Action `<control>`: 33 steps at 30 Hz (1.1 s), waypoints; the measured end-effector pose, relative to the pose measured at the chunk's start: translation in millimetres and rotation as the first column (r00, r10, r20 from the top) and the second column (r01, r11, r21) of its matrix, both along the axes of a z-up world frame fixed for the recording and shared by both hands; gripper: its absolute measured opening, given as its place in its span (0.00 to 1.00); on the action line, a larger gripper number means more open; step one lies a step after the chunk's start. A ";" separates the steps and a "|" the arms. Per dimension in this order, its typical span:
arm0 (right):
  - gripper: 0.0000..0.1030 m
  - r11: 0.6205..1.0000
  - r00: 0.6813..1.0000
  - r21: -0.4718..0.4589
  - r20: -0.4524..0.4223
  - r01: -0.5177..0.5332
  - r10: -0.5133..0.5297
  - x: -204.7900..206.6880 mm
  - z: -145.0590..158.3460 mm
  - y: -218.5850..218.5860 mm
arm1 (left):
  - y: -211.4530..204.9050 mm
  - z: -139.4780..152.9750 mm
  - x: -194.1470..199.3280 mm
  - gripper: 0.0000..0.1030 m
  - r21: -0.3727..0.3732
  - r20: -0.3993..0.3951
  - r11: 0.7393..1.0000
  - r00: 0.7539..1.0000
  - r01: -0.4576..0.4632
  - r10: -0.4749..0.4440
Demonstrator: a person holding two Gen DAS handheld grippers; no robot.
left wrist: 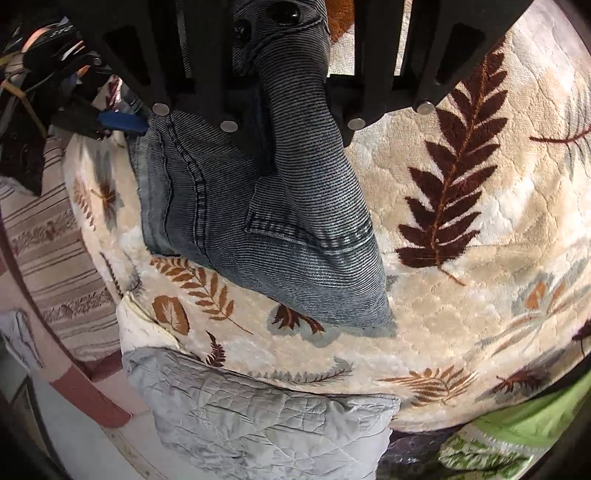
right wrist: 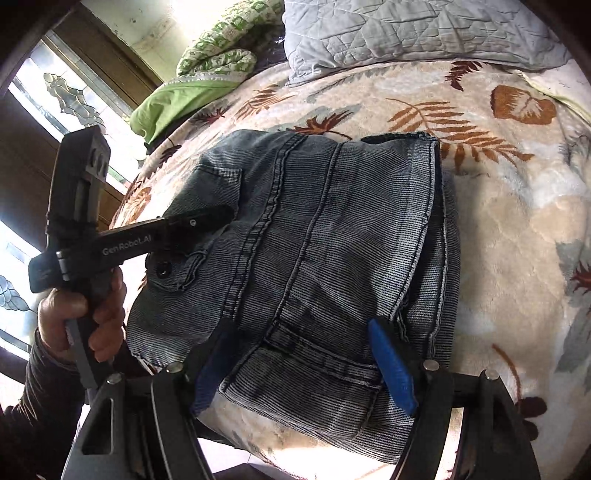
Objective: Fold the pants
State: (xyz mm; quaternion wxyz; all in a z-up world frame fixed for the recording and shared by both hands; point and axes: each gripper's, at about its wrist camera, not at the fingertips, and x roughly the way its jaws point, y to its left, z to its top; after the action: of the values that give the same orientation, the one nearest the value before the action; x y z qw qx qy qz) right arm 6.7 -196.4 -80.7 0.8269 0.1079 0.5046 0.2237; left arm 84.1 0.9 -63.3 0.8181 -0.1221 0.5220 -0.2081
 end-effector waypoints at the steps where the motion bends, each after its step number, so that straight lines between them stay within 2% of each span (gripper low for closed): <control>1: 0.75 1.000 1.000 0.001 -0.002 -0.002 0.002 0.1 0.4 -0.3 | 12.6 -2.3 1.8 0.46 -0.091 -0.039 0.996 0.999 -0.017 0.014; 2: 0.75 1.000 1.000 0.004 -0.003 -0.004 0.004 2.2 -0.2 0.2 | 24.3 -5.0 4.5 0.68 -0.186 -0.069 0.981 0.997 -0.047 0.034; 4: 0.76 1.000 1.000 0.008 0.004 -0.003 0.003 3.0 -1.3 0.2 | 43.6 -11.2 17.3 0.82 -0.345 -0.106 0.929 0.989 -0.134 0.103; 6: 0.76 1.000 1.000 0.004 0.015 -0.003 0.003 1.9 -2.1 1.8 | 45.3 -22.9 36.2 0.81 -0.416 -0.176 0.898 0.982 -0.142 0.074; 7: 0.76 1.000 1.000 0.004 0.016 -0.002 0.002 0.9 -1.7 1.5 | 40.0 -26.0 44.0 0.75 -0.427 -0.194 0.894 0.979 -0.135 0.055; 8: 0.76 1.000 1.000 0.006 0.012 -0.002 0.002 0.6 -1.1 1.4 | 34.0 -25.4 49.1 0.62 -0.394 -0.180 0.912 0.982 -0.117 0.048; 9: 0.76 1.000 1.000 0.011 0.007 -0.001 0.001 1.1 0.1 1.5 | 27.1 -23.4 52.2 0.35 -0.317 -0.156 0.943 0.986 -0.100 0.052; 10: 0.76 1.000 1.000 0.022 -0.008 0.004 -0.004 2.2 2.0 -0.5 | 20.8 -20.5 51.7 0.29 -0.260 -0.127 0.962 0.991 -0.077 0.045; 12: 0.76 0.998 0.999 0.070 -0.039 0.010 -0.008 5.3 10.2 -6.6 | 8.8 -11.4 45.3 0.24 -0.159 -0.019 0.987 1.000 -0.016 0.013; 13: 0.76 0.995 1.000 0.098 -0.025 0.016 -0.014 5.4 18.7 -10.2 | 2.2 -8.3 41.5 0.24 -0.108 0.030 0.994 1.000 0.012 -0.008; 14: 0.76 0.992 1.000 0.121 0.002 0.023 -0.024 6.2 28.6 -12.6 | -3.0 -6.4 38.7 0.24 -0.072 0.062 0.997 0.998 0.028 -0.024; 16: 0.76 0.986 0.999 0.161 0.031 0.035 -0.040 17.4 44.9 -14.9 | -3.8 -7.0 40.0 0.25 -0.057 0.065 0.998 0.998 0.027 -0.023; 18: 0.76 0.979 0.998 0.197 0.017 0.051 -0.056 39.4 49.1 -14.4 | 0.4 -9.1 42.7 0.31 -0.085 0.038 0.996 0.999 0.016 -0.013; 19: 0.76 0.978 0.998 0.200 0.001 0.056 -0.057 51.6 44.6 -13.1 | 4.9 -10.5 43.3 0.46 -0.102 0.020 0.995 1.000 0.012 -0.010; 20: 0.76 0.979 0.998 0.195 -0.033 0.063 -0.058 64.3 33.5 -11.9 | 8.4 -12.2 45.6 0.67 -0.119 -0.006 0.993 1.000 -0.001 0.000; 21: 0.76 0.980 0.993 0.183 -0.103 0.079 -0.060 77.3 15.4 -11.3 | 16.6 -12.4 46.4 0.75 -0.147 -0.025 0.988 0.999 -0.035 0.032; 22: 0.75 0.980 0.981 0.173 -0.184 0.099 -0.067 86.2 -7.0 -12.3 | 25.3 -11.9 47.9 0.80 -0.193 -0.033 0.978 0.997 -0.076 0.071; 24: 0.74 0.970 0.983 0.213 -0.162 0.119 -0.085 84.5 -6.9 -18.0 | 41.0 -12.2 53.3 0.80 -0.311 -0.061 0.943 0.993 -0.119 0.105; 25: 0.73 0.976 0.983 0.185 -0.161 0.118 -0.088 82.2 -1.7 -16.4 | 45.2 -14.4 58.7 0.80 -0.365 -0.077 0.922 0.991 -0.131 0.111; 26: 0.73 0.983 0.984 0.152 -0.159 0.105 -0.081 80.7 0.2 -12.4 | 45.6 -17.5 64.0 0.73 -0.395 -0.093 0.908 0.990 -0.137 0.109; 27: 0.74 0.989 0.986 0.121 -0.148 0.088 -0.070 80.1 1.0 -7.9 | 41.4 -21.3 69.2 0.60 -0.388 -0.109 0.912 0.989 -0.131 0.095; 28: 0.74 0.991 0.988 0.104 -0.139 0.080 -0.065 79.0 0.4 -5.4 | 34.8 -25.6 74.1 0.25 -0.339 -0.123 0.933 0.989 -0.123 0.085; 30: 0.75 0.989 0.987 0.114 -0.143 0.093 -0.076 79.2 0.1 -7.2 | 26.2 -27.7 76.6 0.22 -0.282 -0.109 0.953 0.990 -0.113 0.085; 31: 0.75 0.987 0.985 0.123 -0.148 0.102 -0.083 79.6 -0.4 -8.8 | 22.2 -22.7 74.1 0.21 -0.252 -0.068 0.963 0.995 -0.091 0.076; 33: 0.74 0.987 0.984 0.120 -0.150 0.112 -0.093 78.3 3.1 -10.8 | 10.9 -11.4 66.5 0.20 -0.144 0.036 0.989 0.999 -0.031 0.037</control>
State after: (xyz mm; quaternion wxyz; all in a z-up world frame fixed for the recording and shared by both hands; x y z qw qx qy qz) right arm 85.0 -207.2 -77.6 0.7901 0.2024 0.5414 0.2043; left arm 150.6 11.8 -74.7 0.8204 -0.1856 0.4878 -0.2335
